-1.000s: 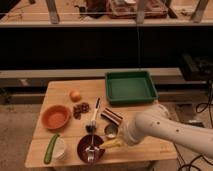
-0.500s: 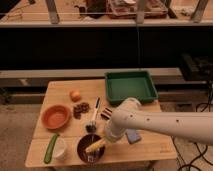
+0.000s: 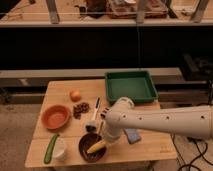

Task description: Place banana in purple bowl

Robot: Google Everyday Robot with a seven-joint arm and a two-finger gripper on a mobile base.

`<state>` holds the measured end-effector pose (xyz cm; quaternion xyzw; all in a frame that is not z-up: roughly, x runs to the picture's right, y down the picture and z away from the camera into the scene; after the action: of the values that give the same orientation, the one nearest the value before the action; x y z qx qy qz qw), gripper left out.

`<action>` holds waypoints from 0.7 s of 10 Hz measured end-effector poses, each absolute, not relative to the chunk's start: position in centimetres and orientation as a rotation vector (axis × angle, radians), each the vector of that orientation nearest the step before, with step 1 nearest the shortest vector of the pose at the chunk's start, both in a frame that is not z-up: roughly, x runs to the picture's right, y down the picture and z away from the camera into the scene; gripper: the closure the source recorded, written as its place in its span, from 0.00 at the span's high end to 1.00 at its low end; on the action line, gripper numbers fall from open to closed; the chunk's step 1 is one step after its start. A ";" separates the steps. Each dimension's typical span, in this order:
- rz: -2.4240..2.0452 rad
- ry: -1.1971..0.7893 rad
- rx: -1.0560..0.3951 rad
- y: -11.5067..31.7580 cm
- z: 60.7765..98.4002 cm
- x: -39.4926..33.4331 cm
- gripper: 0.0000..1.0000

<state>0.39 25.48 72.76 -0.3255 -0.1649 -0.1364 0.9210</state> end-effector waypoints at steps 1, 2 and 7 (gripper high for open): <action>-0.280 -0.327 -0.663 25.4 72.8 0.6 0.79; -0.276 -0.318 -0.660 25.4 72.9 0.7 0.80; -0.298 -0.265 -0.646 25.3 73.2 0.9 0.80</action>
<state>0.86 25.30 73.22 -0.3153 -0.1294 -0.1453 0.9289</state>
